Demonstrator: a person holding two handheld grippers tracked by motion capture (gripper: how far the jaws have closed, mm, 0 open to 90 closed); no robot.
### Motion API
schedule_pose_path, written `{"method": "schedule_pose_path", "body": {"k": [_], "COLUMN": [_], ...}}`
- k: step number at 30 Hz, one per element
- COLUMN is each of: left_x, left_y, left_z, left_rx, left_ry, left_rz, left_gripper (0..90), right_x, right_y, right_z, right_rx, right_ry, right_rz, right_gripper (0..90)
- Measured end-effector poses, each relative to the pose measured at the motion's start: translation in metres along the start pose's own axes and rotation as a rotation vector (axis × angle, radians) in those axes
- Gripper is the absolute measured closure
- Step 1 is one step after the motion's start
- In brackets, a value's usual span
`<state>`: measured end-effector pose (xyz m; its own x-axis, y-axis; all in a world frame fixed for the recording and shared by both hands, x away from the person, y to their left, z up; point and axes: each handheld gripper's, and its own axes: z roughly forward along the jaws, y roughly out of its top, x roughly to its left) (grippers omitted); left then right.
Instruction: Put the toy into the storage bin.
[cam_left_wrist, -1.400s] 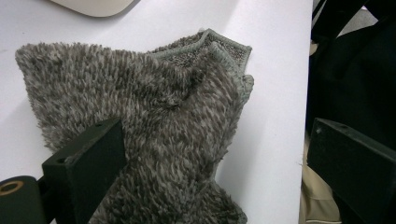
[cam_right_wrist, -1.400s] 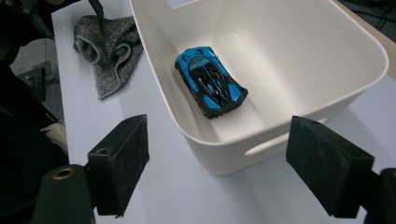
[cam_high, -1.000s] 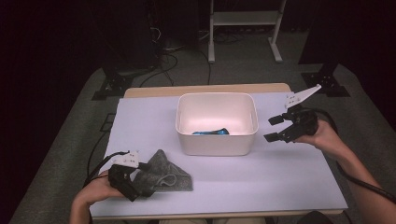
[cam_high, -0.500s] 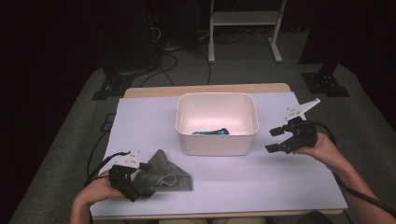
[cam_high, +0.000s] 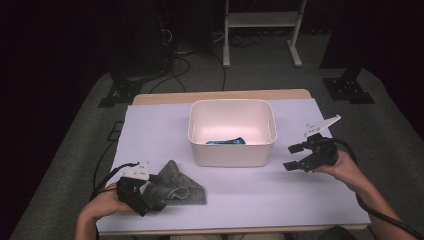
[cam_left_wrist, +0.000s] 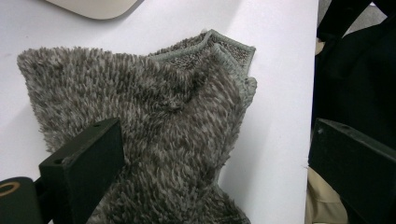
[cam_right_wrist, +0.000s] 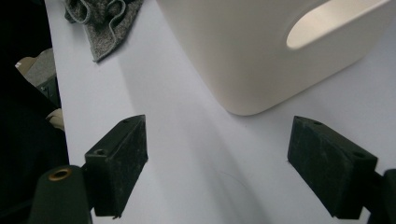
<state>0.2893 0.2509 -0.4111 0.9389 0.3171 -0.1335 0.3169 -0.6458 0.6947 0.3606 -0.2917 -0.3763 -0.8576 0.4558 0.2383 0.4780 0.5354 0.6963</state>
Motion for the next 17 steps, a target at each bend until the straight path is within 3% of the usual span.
{"method": "schedule_pose_path", "body": {"k": [17], "left_x": [-0.001], "left_y": [0.004], "left_z": [0.001], "left_rx": [-0.014], "left_ry": [0.009], "left_rz": [0.013], "left_gripper": [2.7], "right_x": [0.002], "right_y": [-0.022], "right_z": [0.01], "right_rx": [0.009], "right_ry": [0.006], "right_rz": [0.037], "right_gripper": [18.6]}}
